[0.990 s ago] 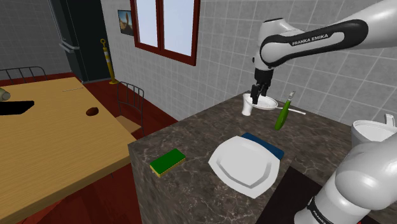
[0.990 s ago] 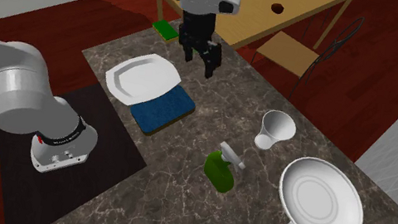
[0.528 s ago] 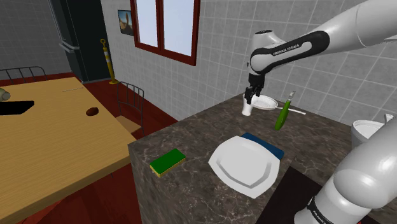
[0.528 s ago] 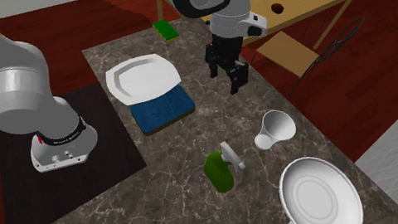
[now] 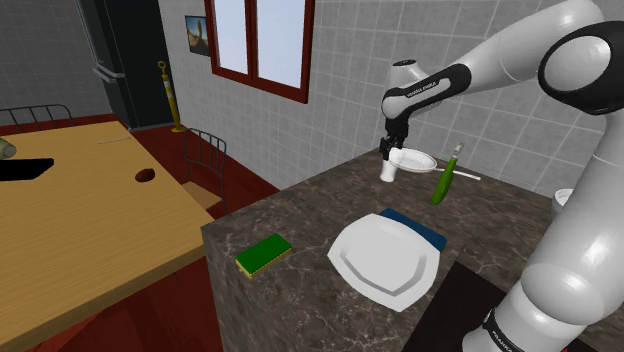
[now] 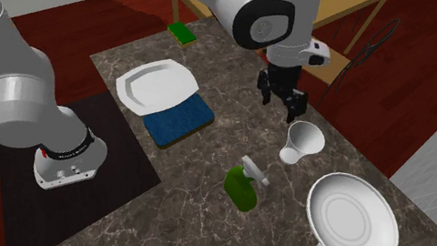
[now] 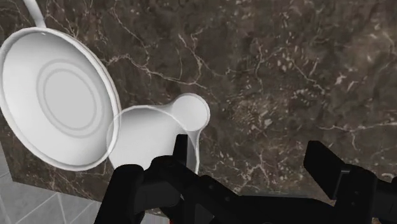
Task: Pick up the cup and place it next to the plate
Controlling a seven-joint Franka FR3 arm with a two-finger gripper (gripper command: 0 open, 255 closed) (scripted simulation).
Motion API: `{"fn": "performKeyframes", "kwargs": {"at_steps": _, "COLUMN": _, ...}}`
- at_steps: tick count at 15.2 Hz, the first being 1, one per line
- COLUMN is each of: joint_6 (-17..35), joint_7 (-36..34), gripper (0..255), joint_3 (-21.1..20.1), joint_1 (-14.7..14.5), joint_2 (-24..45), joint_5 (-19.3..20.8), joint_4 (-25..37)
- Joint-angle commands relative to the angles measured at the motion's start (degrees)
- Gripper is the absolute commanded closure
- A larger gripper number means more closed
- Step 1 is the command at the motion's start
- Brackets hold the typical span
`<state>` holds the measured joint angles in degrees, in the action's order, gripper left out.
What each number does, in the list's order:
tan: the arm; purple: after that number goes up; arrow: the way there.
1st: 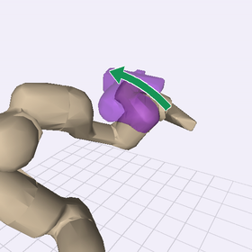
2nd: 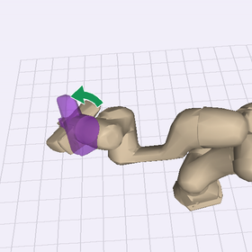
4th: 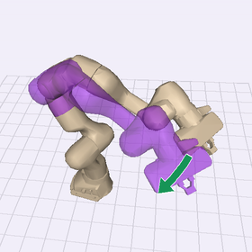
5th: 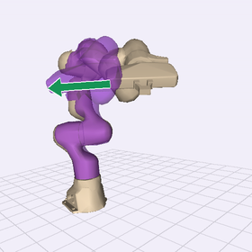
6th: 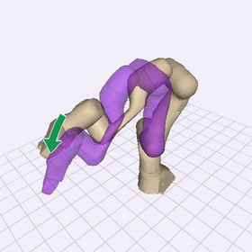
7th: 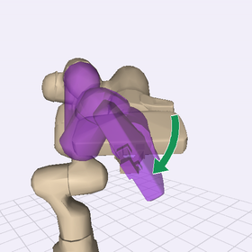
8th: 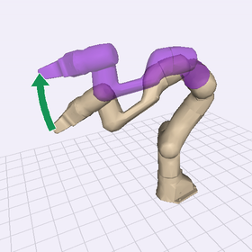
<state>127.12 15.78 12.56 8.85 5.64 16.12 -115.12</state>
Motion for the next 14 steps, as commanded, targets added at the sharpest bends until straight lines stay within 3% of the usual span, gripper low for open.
{"fn": "performKeyframes", "kwargs": {"at_steps": 1, "joint_6": 1.6, "joint_7": 0.6, "gripper": 0, "joint_3": 0.5, "joint_1": 0.7, "joint_2": 4.4, "joint_5": -0.5, "joint_4": 3.7}}
{"fn": "performKeyframes", "kwargs": {"at_steps": 4, "joint_6": 2.7, "joint_7": 1.4, "gripper": 0, "joint_3": 0.9, "joint_1": 1.7, "joint_2": 8.9, "joint_5": -1.2, "joint_4": 8.0}}
{"fn": "performKeyframes", "kwargs": {"at_steps": 14, "joint_6": 7.3, "joint_7": 1.6, "gripper": 0, "joint_3": 1.1, "joint_1": 2.7, "joint_2": 12.5, "joint_5": -1.5, "joint_4": 7.2}}
